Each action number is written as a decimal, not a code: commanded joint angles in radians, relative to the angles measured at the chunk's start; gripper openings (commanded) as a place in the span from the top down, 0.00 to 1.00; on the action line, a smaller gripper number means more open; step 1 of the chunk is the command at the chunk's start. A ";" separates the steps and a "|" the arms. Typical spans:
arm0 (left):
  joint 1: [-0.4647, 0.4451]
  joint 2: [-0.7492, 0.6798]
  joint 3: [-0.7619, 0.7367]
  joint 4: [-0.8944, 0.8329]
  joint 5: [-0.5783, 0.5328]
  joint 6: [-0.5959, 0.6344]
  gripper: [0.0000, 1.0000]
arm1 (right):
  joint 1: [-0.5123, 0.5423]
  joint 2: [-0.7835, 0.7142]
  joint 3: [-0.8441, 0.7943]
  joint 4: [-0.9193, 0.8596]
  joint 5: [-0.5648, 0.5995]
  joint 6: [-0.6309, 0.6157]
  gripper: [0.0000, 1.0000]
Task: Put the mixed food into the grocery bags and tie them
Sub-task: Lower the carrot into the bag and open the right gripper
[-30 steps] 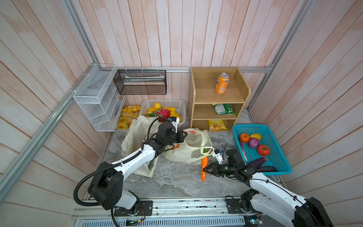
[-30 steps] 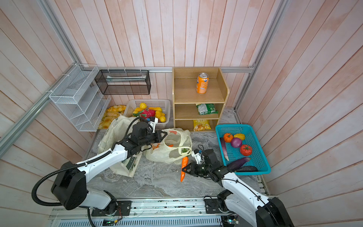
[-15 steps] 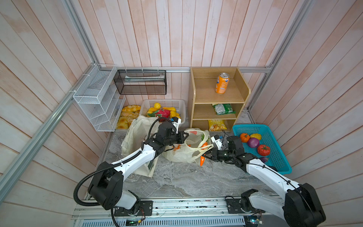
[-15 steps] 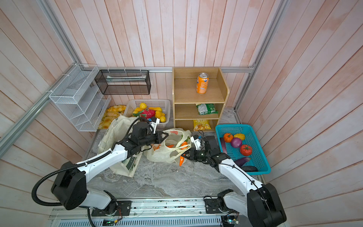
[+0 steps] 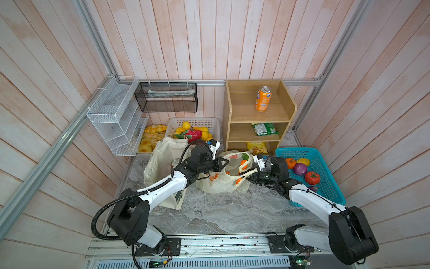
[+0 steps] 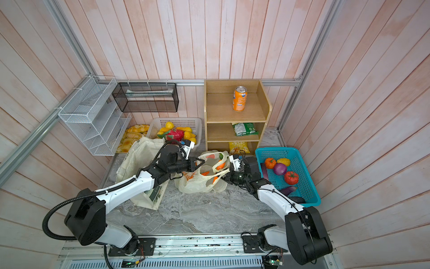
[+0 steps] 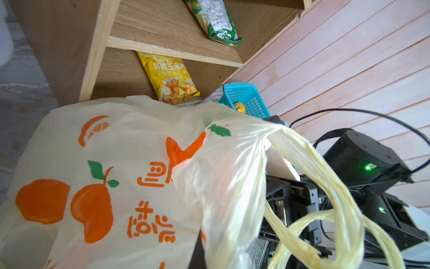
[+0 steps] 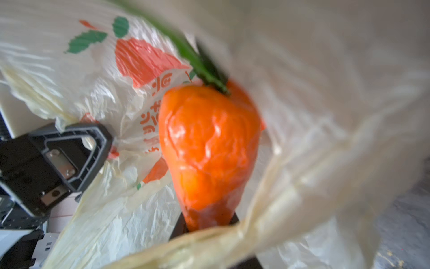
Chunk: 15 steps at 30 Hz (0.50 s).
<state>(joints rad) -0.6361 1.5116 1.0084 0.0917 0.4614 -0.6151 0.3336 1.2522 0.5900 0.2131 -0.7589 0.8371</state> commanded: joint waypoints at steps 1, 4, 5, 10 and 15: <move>-0.029 0.031 0.040 0.074 0.037 -0.029 1.00 | 0.019 0.021 0.010 0.114 0.060 0.063 0.83; -0.044 0.046 0.050 0.110 0.037 -0.060 1.00 | 0.054 0.066 0.035 0.103 0.059 0.050 0.71; -0.045 0.047 0.047 0.126 0.037 -0.074 1.00 | 0.063 0.077 0.044 0.094 0.057 0.040 0.61; -0.026 0.041 0.040 0.127 -0.018 -0.113 1.00 | 0.072 0.060 0.062 -0.027 0.075 -0.030 0.24; 0.014 0.043 0.014 0.153 -0.013 -0.139 1.00 | 0.073 0.004 0.065 -0.136 0.077 -0.087 0.21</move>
<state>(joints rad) -0.6407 1.5501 1.0248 0.1982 0.4614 -0.7273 0.4042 1.2938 0.6273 0.1680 -0.6949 0.8047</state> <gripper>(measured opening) 0.055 0.790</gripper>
